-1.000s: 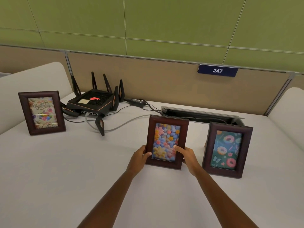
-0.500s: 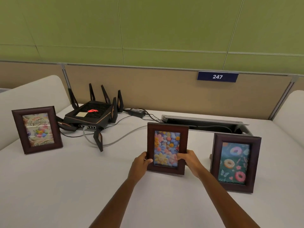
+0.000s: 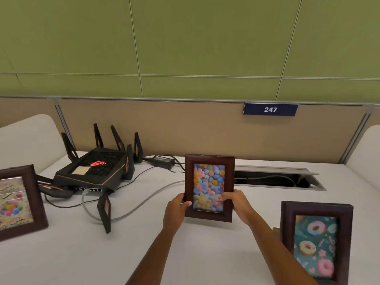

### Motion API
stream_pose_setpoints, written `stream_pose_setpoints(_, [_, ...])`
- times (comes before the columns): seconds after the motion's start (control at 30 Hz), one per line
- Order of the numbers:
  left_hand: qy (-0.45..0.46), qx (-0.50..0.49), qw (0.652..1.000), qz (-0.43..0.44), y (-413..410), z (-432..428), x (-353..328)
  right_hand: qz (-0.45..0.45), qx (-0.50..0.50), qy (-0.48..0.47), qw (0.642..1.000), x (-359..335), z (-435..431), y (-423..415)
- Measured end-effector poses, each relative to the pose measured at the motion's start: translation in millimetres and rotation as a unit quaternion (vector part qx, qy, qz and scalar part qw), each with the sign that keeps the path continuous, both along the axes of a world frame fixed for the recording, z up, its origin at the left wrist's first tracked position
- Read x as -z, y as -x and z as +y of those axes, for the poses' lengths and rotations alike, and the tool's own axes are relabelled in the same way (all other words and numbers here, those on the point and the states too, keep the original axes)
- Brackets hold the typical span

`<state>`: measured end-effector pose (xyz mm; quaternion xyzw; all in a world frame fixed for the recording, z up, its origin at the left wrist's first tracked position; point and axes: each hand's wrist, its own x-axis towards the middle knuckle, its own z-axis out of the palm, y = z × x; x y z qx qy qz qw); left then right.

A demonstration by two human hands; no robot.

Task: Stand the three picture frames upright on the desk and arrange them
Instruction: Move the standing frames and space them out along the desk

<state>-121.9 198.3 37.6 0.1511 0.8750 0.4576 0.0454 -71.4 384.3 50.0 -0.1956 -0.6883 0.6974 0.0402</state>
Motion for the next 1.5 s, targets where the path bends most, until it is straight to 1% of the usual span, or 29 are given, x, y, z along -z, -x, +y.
stream_pose_setpoints(0.37, [-0.001, -0.01, 1.0, -0.001, 45.3, 14.6, 16.4, -0.008, 0.021, 0.009, 1.0, 16.5, 13.0, 48.0])
stream_pose_setpoints(0.6, [0.008, -0.024, 1.0, -0.004, 42.0, 20.4, 22.0, -0.012, 0.02, 0.021, 1.0, 23.5, 19.3, 51.7])
stream_pose_setpoints(0.8, [-0.018, -0.026, 0.999, -0.003, 34.0, 18.9, 25.9, -0.02, 0.019, 0.027, 0.999, 23.9, 18.6, 49.1])
stream_pose_setpoints(0.97, [-0.02, -0.036, 0.999, -0.009, 30.0, 19.0, 31.0, -0.035, 0.03, 0.013, 0.999, 22.2, 14.8, 46.7])
stream_pose_setpoints(1.03, [-0.033, -0.043, 0.998, -0.001, 22.7, 17.6, 37.2, -0.024, 0.027, 0.007, 0.999, 23.6, 10.9, 42.5])
stream_pose_setpoints(1.1, [-0.033, -0.053, 0.998, 0.02, 13.4, 15.3, 46.1, -0.008, 0.025, -0.02, 0.999, 30.0, 6.1, 35.9])
stream_pose_setpoints(1.17, [0.013, -0.052, 0.997, 0.052, 6.7, 13.4, 53.7, 0.0, 0.036, -0.069, 0.997, 40.2, 1.1, 27.6])
stream_pose_setpoints(1.23, [0.076, -0.057, 0.994, 0.053, 3.4, 12.4, 57.8, -0.005, 0.057, -0.116, 0.992, 50.0, -3.9, 19.2])
stream_pose_setpoints(1.37, [0.221, -0.057, 0.972, 0.062, -5.6, 10.7, 62.5, -0.012, 0.085, -0.181, 0.98, 60.1, -17.3, 7.8])
stream_pose_setpoints(1.5, [0.288, -0.034, 0.954, 0.074, -22.9, 7.5, 63.6, -0.036, 0.103, -0.275, 0.955, 64.5, -33.5, -4.3])
